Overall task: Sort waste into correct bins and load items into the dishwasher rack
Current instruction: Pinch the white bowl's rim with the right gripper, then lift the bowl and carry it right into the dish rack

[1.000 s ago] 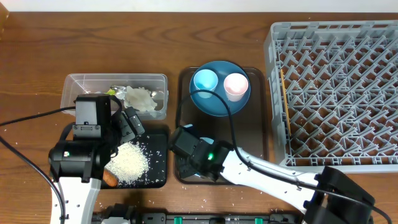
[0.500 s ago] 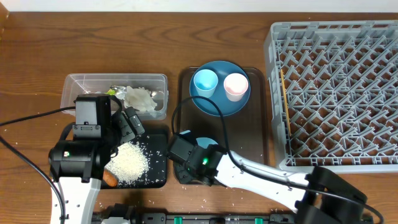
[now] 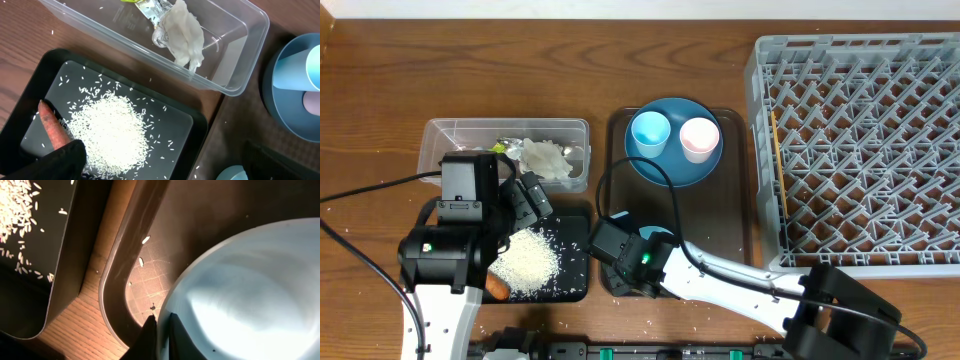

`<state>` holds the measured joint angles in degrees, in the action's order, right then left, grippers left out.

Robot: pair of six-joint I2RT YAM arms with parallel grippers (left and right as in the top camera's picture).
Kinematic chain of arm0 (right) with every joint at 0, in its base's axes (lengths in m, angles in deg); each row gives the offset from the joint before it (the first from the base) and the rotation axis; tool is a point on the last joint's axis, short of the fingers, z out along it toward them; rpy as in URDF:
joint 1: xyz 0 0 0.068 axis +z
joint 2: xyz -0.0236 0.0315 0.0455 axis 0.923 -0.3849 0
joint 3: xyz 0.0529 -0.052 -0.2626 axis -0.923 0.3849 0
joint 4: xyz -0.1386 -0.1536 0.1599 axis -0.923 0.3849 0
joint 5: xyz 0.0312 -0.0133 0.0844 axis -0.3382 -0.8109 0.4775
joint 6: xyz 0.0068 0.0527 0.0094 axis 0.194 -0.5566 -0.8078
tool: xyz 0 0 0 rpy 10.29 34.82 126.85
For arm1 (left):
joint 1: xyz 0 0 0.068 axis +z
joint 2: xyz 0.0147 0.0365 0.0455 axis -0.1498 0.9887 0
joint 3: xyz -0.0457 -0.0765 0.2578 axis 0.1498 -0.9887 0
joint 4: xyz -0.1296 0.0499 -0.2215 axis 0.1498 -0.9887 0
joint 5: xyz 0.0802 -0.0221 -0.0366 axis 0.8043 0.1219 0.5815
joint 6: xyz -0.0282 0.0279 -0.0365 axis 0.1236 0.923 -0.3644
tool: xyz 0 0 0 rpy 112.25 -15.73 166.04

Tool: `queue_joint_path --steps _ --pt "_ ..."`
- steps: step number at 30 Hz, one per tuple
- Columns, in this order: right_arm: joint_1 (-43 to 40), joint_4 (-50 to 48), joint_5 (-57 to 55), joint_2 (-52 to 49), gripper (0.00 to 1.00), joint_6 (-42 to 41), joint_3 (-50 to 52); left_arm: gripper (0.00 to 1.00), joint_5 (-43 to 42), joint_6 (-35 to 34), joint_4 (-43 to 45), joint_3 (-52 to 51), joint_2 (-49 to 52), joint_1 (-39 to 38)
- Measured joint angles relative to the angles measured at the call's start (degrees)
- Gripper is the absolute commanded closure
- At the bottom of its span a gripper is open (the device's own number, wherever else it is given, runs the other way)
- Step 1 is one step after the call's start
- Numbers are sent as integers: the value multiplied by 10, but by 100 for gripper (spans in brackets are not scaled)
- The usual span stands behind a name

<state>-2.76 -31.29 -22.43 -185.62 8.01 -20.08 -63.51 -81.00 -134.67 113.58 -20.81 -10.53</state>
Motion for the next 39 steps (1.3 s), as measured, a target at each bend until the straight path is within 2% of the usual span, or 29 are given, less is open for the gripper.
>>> queue_joint_path --steps 10,16,21,24,30,34,39 --pt "-3 19 -1 32 99 12 -3 0 0 0 0 0 0 0" --pt "-31 66 14 122 99 37 -3 0 0 0 0 0 0 0" --pt "-88 104 40 224 99 85 -3 0 0 0 0 0 0 0" --pt "-161 116 86 290 99 124 -3 0 0 0 0 0 0 0" --pt "-372 143 243 377 99 224 -3 0 0 0 0 0 0 0" --pt "-534 162 358 389 99 296 -3 0 0 0 0 0 0 0" --pt "-691 181 489 370 99 375 -3 0 0 0 0 0 0 0"
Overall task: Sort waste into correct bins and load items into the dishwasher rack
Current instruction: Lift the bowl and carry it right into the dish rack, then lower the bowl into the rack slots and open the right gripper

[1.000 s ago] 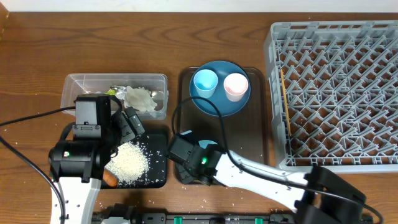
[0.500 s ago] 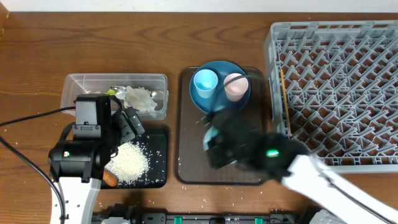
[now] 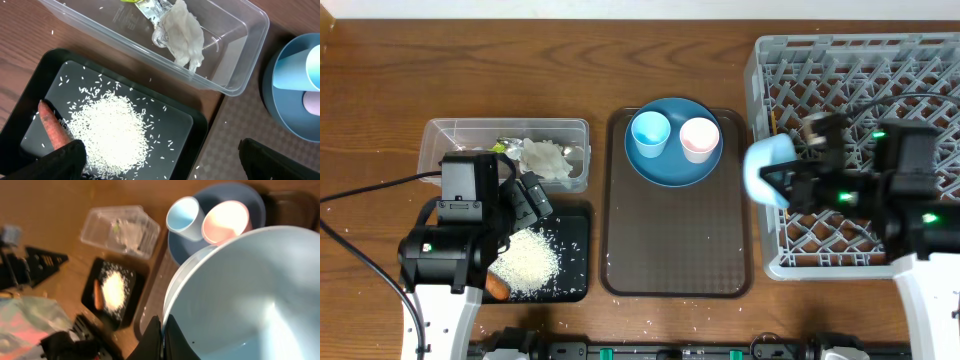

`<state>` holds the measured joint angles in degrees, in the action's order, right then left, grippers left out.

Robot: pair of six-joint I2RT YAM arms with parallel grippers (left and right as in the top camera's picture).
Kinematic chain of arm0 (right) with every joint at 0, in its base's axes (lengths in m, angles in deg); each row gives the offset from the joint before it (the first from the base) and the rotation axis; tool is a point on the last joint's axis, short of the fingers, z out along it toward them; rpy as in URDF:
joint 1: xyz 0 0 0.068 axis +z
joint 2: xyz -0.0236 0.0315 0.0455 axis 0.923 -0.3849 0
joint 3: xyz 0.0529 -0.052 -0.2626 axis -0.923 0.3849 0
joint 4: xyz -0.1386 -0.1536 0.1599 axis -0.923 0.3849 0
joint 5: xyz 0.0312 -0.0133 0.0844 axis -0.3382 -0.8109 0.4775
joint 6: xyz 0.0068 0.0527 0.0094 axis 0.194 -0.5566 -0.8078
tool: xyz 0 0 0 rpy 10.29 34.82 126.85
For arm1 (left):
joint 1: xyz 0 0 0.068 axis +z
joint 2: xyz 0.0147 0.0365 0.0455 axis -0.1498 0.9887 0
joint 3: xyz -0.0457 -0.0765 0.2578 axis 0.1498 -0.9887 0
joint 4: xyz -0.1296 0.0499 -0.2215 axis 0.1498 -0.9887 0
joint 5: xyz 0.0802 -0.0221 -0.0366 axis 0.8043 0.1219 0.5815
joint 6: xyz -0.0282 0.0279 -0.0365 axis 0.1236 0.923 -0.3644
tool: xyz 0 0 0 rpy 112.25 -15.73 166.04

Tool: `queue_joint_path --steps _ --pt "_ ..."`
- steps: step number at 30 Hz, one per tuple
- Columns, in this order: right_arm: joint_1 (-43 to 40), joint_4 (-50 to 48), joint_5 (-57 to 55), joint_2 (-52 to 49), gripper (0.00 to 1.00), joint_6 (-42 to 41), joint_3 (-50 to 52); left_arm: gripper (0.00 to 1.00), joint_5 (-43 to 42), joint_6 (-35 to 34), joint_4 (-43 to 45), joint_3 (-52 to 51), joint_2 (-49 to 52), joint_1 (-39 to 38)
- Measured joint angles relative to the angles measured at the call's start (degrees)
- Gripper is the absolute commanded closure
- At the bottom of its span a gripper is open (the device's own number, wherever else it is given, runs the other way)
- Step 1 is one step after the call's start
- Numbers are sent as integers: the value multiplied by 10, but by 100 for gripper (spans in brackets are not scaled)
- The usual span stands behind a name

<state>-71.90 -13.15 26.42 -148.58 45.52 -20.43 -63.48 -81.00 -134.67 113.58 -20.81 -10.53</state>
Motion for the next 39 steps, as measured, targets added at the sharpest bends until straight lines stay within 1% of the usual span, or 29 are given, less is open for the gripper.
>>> queue_joint_path --steps 4,8,12,20,28,36,39 --pt "-82 25 98 -41 99 58 0 0 0 0 0 0 0 0" --pt "-108 56 153 -83 99 109 0 0 0 0 0 0 0 0" --pt "-111 83 189 -130 99 160 0 0 0 0 0 0 0 0" --pt "-141 120 206 -200 99 241 0 0 0 0 0 0 0 0" --pt "-168 172 167 -244 99 311 0 0 0 0 0 0 0 0" --pt "-177 194 159 -258 99 339 0 0 0 0 0 0 0 0" --pt "-184 223 173 -259 99 356 0 0 0 0 0 0 0 0"
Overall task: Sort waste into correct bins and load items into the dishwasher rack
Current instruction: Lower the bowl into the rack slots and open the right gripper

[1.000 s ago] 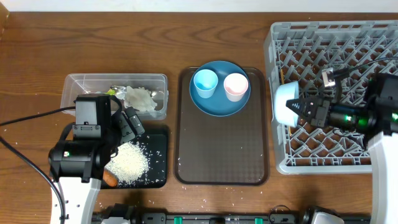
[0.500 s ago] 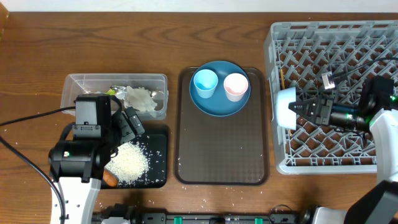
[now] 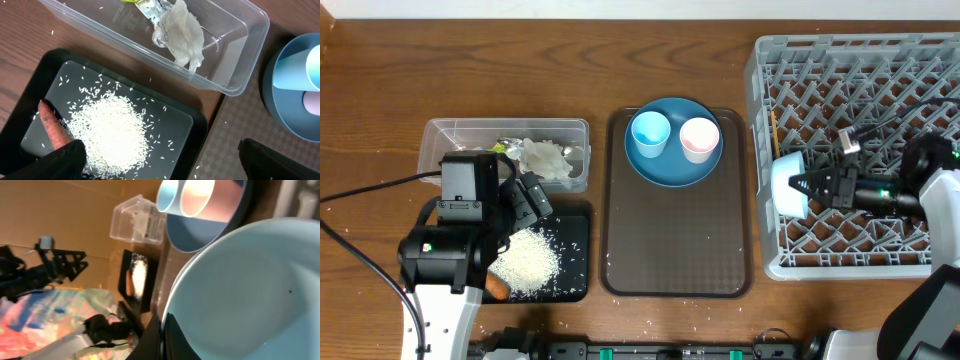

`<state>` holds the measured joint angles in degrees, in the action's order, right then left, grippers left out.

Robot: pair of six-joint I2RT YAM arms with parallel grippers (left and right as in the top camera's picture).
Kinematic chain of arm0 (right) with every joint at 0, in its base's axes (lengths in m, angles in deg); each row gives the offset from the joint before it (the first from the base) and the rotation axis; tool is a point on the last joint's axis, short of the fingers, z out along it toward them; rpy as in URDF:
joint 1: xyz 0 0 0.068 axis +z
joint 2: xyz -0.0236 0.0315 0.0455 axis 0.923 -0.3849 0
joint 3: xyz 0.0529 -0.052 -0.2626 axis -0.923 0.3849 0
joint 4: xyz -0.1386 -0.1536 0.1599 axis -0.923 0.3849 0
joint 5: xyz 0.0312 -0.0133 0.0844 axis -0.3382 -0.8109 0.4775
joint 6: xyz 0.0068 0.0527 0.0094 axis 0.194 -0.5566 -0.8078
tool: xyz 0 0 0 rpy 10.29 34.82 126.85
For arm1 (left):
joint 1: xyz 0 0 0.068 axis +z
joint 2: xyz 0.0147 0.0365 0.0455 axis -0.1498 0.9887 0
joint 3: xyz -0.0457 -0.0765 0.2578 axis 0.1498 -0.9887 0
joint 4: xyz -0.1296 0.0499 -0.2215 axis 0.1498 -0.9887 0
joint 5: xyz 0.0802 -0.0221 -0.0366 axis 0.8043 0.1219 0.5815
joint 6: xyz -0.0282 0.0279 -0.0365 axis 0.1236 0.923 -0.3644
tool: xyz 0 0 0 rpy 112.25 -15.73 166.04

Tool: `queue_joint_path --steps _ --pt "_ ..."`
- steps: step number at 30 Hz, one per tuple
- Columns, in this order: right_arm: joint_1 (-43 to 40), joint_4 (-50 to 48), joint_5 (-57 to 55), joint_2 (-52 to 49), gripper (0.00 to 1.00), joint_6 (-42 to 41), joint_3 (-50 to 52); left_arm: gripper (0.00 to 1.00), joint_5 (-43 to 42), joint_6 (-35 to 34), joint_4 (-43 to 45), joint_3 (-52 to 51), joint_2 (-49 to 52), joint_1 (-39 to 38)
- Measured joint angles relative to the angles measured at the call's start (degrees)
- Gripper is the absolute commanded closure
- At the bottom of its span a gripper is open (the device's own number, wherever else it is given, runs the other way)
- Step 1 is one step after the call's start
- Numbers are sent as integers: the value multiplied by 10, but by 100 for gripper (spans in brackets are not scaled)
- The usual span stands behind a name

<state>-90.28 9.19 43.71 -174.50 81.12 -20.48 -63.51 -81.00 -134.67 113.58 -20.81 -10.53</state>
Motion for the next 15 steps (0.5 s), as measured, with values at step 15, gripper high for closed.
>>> queue_joint_path --steps 15 --pt "-1 151 3 -4 99 134 -1 0 0 0 0 0 0 0"
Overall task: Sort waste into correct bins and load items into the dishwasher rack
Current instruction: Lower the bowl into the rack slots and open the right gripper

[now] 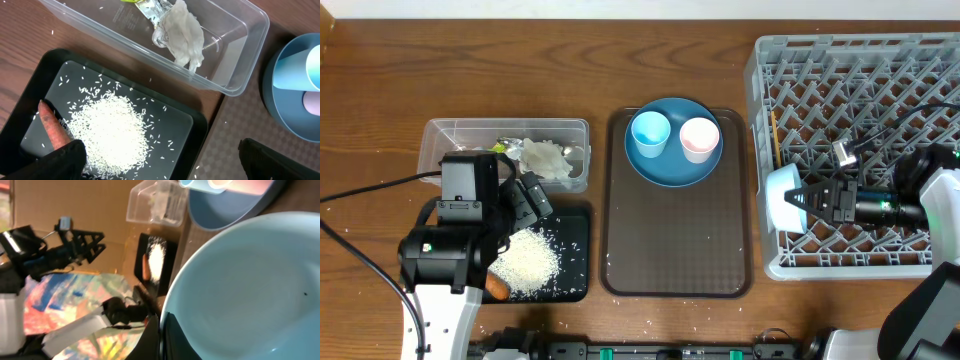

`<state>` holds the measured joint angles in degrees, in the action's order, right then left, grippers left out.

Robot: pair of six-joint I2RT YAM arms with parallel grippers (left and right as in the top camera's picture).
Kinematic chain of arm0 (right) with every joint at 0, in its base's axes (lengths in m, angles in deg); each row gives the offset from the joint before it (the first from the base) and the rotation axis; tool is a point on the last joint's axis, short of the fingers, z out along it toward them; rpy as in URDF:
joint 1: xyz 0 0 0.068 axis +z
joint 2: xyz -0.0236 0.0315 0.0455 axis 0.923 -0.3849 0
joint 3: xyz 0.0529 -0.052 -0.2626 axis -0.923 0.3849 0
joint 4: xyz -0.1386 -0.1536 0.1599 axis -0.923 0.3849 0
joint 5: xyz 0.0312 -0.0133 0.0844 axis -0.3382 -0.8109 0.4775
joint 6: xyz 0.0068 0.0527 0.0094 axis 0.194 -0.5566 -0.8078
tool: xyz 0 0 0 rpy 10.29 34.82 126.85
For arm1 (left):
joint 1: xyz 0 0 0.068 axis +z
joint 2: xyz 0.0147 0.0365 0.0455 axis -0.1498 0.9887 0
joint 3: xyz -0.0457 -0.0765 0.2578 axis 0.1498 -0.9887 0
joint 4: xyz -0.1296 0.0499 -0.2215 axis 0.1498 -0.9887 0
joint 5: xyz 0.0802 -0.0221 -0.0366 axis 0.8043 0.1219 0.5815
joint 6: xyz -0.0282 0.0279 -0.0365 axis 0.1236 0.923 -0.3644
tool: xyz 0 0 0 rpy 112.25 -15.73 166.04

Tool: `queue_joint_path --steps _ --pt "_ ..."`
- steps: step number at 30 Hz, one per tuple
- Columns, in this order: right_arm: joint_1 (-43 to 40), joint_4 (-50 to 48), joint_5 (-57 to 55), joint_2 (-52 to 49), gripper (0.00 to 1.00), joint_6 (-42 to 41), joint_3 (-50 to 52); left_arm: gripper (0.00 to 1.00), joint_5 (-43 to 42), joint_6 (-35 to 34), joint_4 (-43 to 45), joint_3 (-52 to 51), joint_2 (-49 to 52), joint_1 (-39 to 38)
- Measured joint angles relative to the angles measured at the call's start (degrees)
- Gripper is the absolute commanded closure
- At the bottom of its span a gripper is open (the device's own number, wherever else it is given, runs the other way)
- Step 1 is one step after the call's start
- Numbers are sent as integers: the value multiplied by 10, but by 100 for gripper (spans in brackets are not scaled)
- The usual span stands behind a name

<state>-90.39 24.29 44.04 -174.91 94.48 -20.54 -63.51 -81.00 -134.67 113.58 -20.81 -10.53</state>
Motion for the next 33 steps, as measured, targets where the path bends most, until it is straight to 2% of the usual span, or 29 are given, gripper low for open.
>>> queue_joint_path --steps 7,18,33 --pt "-19 76 -4 -2 99 73 0 0 0 0 0 0 0 0" --pt "-120 62 -47 -2 99 106 0 0 0 0 0 0 0 0" --pt "-104 78 -18 -2 99 119 2 0 0 0 0 0 0 0"
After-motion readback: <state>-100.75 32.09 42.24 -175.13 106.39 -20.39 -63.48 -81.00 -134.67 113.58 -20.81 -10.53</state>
